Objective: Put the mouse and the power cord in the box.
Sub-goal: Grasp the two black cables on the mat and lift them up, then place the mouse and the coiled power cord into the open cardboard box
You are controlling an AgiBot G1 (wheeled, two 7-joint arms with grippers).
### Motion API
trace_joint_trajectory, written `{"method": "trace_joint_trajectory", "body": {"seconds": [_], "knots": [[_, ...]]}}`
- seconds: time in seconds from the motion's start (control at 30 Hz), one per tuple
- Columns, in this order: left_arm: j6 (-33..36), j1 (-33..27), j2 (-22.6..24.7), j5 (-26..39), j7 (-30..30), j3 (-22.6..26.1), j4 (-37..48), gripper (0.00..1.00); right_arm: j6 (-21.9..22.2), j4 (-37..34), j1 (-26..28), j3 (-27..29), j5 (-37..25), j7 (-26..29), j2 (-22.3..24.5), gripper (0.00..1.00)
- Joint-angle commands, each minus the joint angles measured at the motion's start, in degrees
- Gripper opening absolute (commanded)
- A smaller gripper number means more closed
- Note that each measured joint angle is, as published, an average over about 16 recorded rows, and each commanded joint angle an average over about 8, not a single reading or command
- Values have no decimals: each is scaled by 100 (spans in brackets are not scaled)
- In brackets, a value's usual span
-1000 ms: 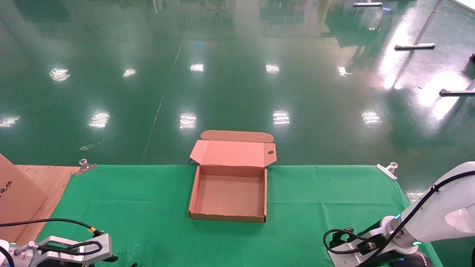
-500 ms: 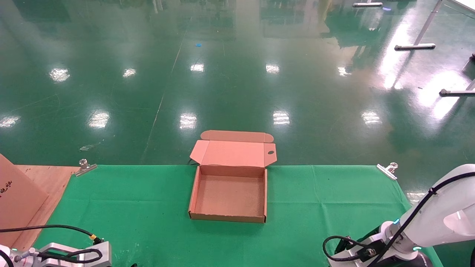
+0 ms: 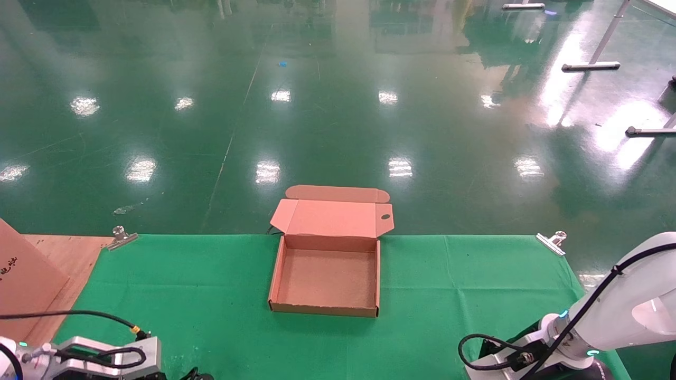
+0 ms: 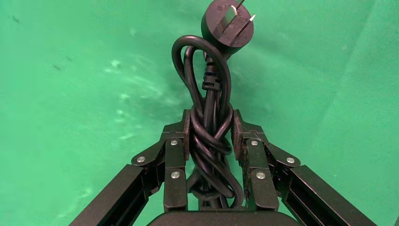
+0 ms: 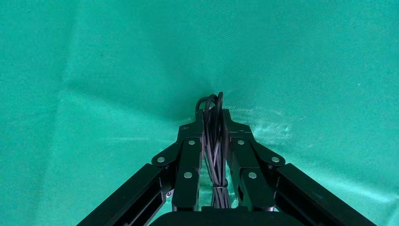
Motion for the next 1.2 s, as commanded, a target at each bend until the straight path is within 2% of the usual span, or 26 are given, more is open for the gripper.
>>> {"method": "trace_joint_trajectory", "body": {"seconds": [0.03,0.23,0.47,0.7,0.93,1.07,1.2], "knots": [[36,-69,-4,34,30,22,-27,0,-30,-12,20,8,11,-14,15,0],[306,-487,-60,125,-35,72,-379,0,-307,41,410,82,116,-114,213,0],[692,-1131,-11,255,-326,134,-1207,0,-810,229,1165,198,279,-217,426,0],[846,-1698,198,316,-666,131,-1949,0,-1193,495,1791,272,386,-75,279,0],[561,-2209,742,465,-525,172,-1926,0,-946,768,2184,318,440,340,-342,0],[285,-2475,1095,540,-210,193,-1541,0,-727,986,2250,316,502,579,-658,0],[74,-2679,1372,526,191,175,-1049,0,-561,1395,2186,233,615,874,-768,0]]}}
